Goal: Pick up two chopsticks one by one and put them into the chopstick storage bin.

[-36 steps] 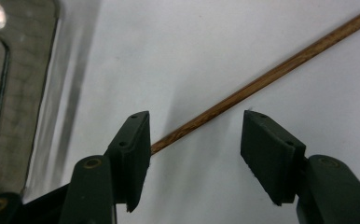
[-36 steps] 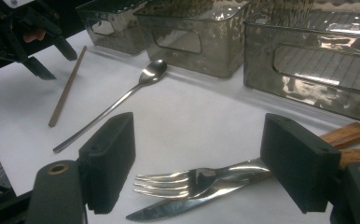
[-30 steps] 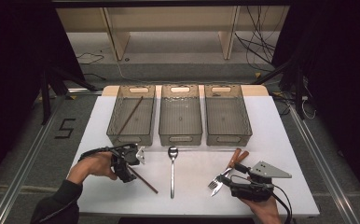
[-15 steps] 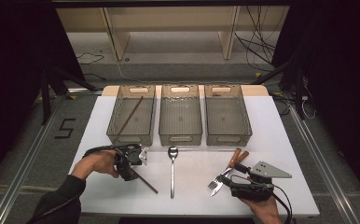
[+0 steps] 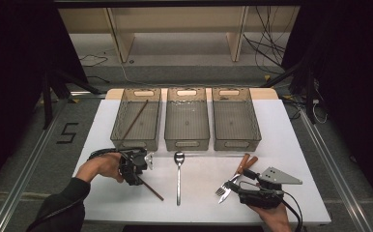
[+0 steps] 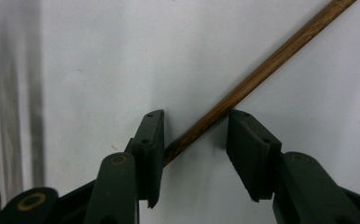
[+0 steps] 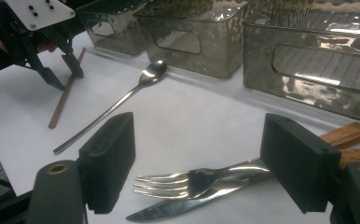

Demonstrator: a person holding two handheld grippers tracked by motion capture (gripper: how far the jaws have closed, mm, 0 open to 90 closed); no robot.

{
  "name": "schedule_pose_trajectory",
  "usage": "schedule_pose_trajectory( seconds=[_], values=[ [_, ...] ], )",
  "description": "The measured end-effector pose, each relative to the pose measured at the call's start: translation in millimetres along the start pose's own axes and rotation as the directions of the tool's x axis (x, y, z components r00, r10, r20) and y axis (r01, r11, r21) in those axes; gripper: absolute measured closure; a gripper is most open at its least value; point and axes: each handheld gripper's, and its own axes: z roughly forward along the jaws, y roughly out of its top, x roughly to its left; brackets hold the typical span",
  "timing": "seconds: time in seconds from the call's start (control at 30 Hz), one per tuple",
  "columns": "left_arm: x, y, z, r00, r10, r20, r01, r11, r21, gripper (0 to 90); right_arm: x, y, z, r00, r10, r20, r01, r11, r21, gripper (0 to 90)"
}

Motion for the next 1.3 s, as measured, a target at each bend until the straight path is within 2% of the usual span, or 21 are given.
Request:
schedule_pose_trajectory(
  seconds=[0.03,0.17,0.27,0.33,0.47,0.73,0.83,0.87,0.97,1.17,1.3],
  values=[
    [0.5,-0.2,0.3,0.9999,-0.009,0.006,0.009,0.9999,-0.006,56.3,0.0,0.0,-0.1,1.0,0.0,0.0,0.0,1.0,-0.001,27.1],
    [1.2,1.5,-0.3,1.0,0.002,0.005,-0.002,0.9999,0.011,57.5,-0.3,-0.1,-0.1,1.0,0.0,0.001,0.0,1.0,-0.001,27.2],
    [2.0,1.4,-0.7,0.9999,0.003,0.014,-0.003,0.9999,0.013,64.2,-0.1,0.0,-0.1,1.0,0.001,0.002,-0.001,1.0,0.001,27.1],
    [1.1,1.1,-0.7,0.9999,0.004,0.012,-0.004,0.9999,0.01,65.3,-0.1,0.0,-0.2,1.0,0.001,0.003,-0.001,1.0,0.001,27.1],
    [-0.6,0.4,-1.2,0.9994,0.033,0.012,-0.033,0.9994,0.009,71.0,-0.7,-0.1,-0.5,1.0,0.001,0.004,-0.001,1.0,0.001,27.2],
    [-2.9,-1.9,-1.1,0.9988,0.044,0.023,-0.044,0.999,-0.009,79.2,-0.2,0.0,-0.1,1.0,0.0,0.004,0.0,1.0,0.002,27.1],
    [-3.9,-1.1,-0.7,0.9983,0.052,0.026,-0.052,0.9986,-0.007,82.7,-0.3,-0.1,-0.1,1.0,0.001,0.004,-0.001,1.0,0.003,27.2],
    [-3.6,-0.6,-1.1,0.9976,0.066,0.022,-0.066,0.9978,0.001,83.5,-0.3,-0.1,-0.2,1.0,0.0,0.004,0.0,1.0,0.003,27.2],
    [-5.1,0.0,-0.9,0.9979,0.064,0.013,-0.064,0.998,0.001,84.0,-0.2,0.0,-0.2,1.0,0.0,0.003,0.0,1.0,0.002,27.2],
    [-3.9,0.5,-1.7,0.9982,0.057,0.02,-0.057,0.9983,0.009,84.4,-0.4,-0.1,-0.3,1.0,0.001,0.004,-0.001,1.0,0.002,27.1],
    [-2.5,-0.7,-4.8,0.9993,0.037,-0.005,-0.037,0.9993,-0.001,84.4,-0.7,0.0,-0.4,1.0,-0.001,0.005,0.001,1.0,0.001,27.1]
  ],
)
